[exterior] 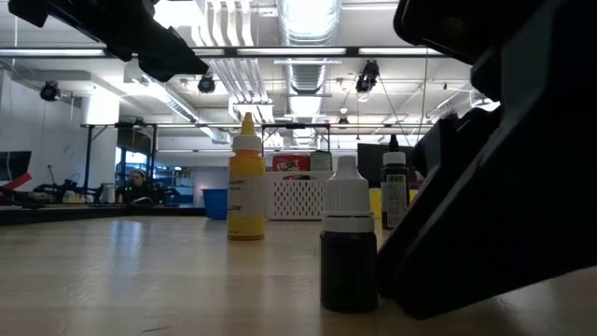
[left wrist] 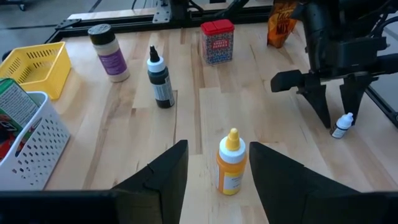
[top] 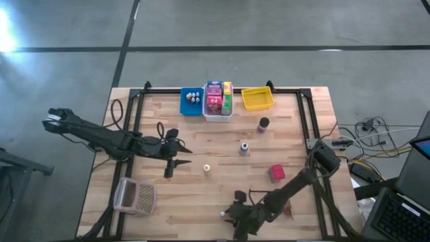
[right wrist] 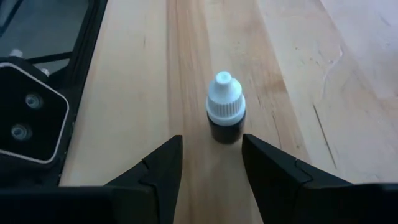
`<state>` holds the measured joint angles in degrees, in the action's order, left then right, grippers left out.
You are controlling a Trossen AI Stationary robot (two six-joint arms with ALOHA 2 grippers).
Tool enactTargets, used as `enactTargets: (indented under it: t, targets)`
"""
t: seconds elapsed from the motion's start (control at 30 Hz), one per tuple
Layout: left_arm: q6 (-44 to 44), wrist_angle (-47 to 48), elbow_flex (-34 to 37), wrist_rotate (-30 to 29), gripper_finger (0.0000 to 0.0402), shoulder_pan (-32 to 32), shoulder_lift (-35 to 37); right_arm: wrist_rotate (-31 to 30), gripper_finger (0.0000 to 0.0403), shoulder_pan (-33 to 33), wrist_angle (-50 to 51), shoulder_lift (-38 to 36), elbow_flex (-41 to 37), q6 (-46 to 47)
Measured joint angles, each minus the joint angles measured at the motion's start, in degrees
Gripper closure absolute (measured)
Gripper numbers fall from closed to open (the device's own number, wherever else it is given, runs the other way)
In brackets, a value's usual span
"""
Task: Pick & Place Kitchen Items
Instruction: Put the small black food coloring bottle into the blue bin
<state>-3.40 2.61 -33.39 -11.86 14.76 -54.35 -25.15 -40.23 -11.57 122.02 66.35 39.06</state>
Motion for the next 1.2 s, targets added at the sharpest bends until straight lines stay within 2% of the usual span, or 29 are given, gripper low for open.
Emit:
enactTargets:
  t: [0.5,0.97,1.2]
  targets:
    - [0.0,0.0,0.0,0.0,0.0225,0.0,0.0,0.9,0.0207,0.8,-1.1,0.0,0.0,-1.7]
    - [0.0,0.0,0.0,0.0,0.0225,0.0,0.0,0.0,0.0230,1.5,-1.2,0.1,0.0,-1.7]
    - [0.0,0.0,0.0,0.0,0.0225,0.0,0.0,0.2,0.0218,1.5,-3.9,0.3,0.0,-3.4]
